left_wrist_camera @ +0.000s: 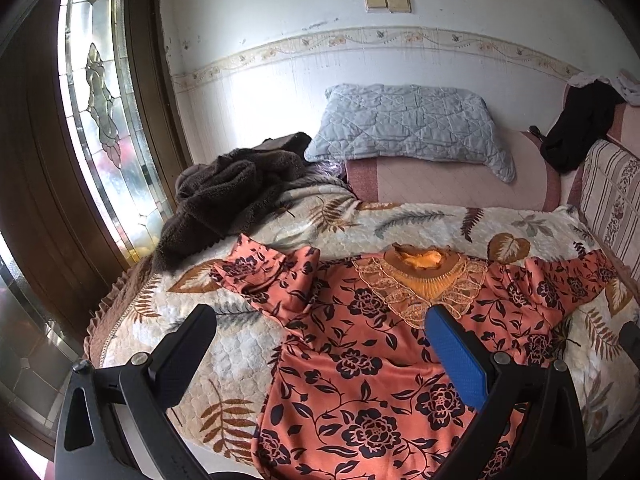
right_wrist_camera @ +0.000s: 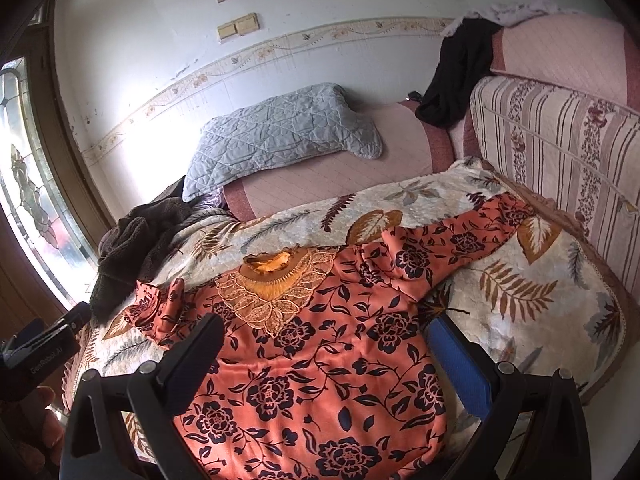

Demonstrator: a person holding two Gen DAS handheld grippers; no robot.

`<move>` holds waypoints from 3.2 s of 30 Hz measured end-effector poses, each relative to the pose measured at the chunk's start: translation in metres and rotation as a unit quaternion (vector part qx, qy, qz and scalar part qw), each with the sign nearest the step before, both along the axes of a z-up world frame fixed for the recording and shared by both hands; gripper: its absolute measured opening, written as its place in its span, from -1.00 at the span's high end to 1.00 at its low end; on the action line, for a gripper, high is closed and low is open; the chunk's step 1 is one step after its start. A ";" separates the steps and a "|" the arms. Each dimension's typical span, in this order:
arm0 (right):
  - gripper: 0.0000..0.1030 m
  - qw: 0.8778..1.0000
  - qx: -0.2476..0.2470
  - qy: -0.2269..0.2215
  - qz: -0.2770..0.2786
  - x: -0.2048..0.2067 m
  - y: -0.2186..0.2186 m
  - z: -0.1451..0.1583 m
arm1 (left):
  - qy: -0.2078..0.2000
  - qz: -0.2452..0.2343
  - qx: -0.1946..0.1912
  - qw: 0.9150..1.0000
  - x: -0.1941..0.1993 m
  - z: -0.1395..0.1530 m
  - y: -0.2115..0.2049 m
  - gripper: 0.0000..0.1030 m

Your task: Fold small clothes

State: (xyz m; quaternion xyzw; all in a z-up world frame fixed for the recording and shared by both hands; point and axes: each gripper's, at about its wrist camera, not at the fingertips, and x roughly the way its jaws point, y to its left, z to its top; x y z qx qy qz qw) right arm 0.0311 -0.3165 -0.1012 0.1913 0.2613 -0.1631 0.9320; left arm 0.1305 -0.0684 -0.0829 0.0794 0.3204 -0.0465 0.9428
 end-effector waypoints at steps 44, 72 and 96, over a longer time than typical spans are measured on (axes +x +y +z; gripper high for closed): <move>0.89 0.961 0.215 -0.166 -0.056 0.152 -0.314 -0.066 | 0.109 0.047 0.013 0.993 0.172 -0.180 -0.020 -1.00; -0.47 0.892 0.368 -0.028 0.262 0.228 -0.009 -0.134 | -0.041 0.101 -0.049 0.993 0.132 -0.120 0.070 -1.00; 0.22 0.905 0.416 0.039 0.085 0.237 -0.093 -0.182 | 0.007 0.097 0.166 0.981 0.139 -0.176 -0.029 -1.00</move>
